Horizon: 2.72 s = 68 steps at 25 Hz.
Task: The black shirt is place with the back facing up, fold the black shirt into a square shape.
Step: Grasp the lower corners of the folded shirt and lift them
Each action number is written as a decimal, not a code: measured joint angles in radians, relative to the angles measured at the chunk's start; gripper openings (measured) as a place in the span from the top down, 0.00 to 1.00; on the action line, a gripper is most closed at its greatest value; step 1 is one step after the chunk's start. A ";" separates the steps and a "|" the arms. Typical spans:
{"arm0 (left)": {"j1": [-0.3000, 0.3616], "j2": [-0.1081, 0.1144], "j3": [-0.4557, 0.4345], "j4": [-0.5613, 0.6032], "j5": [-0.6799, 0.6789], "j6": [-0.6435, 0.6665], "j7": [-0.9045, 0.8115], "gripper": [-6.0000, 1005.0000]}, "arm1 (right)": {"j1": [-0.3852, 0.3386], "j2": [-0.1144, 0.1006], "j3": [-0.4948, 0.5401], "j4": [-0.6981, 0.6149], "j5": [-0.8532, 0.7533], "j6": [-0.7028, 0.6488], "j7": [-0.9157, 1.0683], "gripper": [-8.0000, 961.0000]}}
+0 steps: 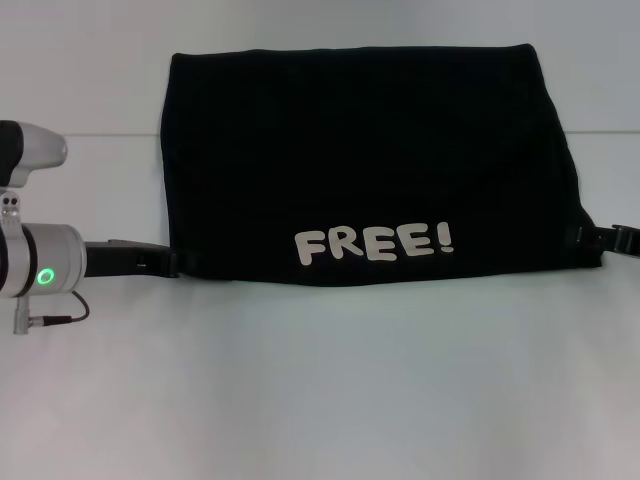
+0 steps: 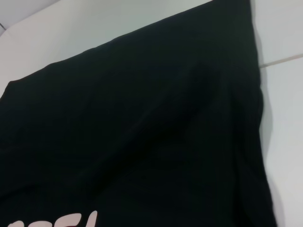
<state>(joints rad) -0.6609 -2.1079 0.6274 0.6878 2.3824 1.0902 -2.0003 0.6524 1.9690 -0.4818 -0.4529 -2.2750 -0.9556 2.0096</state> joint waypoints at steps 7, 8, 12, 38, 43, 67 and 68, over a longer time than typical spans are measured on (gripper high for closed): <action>-0.002 0.002 0.000 -0.001 0.000 -0.001 0.000 0.99 | 0.001 0.008 -0.008 -0.002 0.002 0.010 0.004 0.37; -0.002 0.002 0.000 -0.001 0.000 -0.001 0.000 0.99 | 0.001 0.008 -0.008 -0.004 0.003 0.012 0.005 0.42; -0.002 0.002 0.000 -0.002 0.000 -0.003 0.000 0.99 | 0.000 0.007 -0.008 -0.002 0.002 0.013 0.003 0.60; 0.064 0.009 -0.061 0.110 -0.001 0.183 0.001 0.99 | -0.137 0.002 0.018 -0.101 0.080 -0.211 -0.071 0.95; 0.093 0.011 -0.066 0.162 0.001 0.313 0.003 0.99 | -0.201 0.000 0.032 -0.153 0.081 -0.358 -0.094 0.95; 0.186 0.025 -0.180 0.250 0.121 0.855 0.092 0.99 | -0.463 -0.026 0.150 -0.222 -0.020 -0.771 -0.304 0.95; 0.188 0.024 -0.180 0.247 0.124 0.872 0.101 0.99 | -0.464 -0.029 0.162 -0.222 -0.022 -0.776 -0.307 0.95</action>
<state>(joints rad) -0.4730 -2.0837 0.4478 0.9347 2.5068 1.9618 -1.8994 0.1880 1.9401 -0.3200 -0.6749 -2.2971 -1.7317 1.7027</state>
